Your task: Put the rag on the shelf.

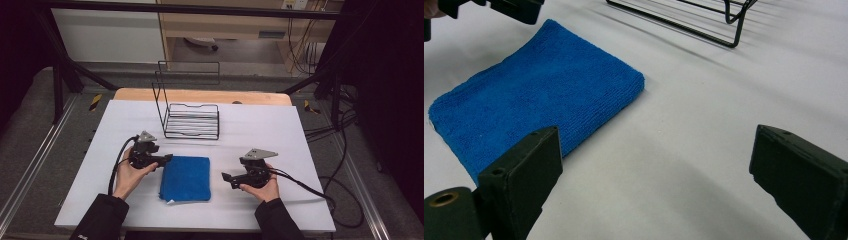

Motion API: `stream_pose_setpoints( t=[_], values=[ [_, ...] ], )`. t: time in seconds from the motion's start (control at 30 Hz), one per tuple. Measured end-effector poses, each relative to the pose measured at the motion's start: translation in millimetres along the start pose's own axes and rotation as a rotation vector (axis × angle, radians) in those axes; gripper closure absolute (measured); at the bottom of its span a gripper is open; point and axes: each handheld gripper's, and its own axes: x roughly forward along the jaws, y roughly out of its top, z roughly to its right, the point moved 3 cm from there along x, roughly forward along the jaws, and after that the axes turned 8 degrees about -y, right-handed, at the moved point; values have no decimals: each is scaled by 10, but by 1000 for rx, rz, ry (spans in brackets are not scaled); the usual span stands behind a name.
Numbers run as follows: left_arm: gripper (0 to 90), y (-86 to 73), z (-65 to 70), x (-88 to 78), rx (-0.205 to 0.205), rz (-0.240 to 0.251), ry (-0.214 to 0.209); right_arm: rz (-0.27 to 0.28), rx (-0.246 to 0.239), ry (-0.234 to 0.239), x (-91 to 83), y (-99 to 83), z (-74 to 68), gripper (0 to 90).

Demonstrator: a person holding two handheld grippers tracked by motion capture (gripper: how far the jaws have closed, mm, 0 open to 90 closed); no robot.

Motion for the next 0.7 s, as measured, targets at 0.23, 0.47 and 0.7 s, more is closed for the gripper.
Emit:
stream_pose_setpoints(
  t=[0.23,0.47,0.7],
  values=[
    [564,-63,-2,132,-8,-52,8,-17,4,9,19,-16,-14,92],
    [638,-112,-5,216,-24,-68,-8,-25,12,30,35,-20,-23,100],
    [707,-124,12,237,-21,-72,-28,-25,20,40,28,-9,-20,102]
  ],
)
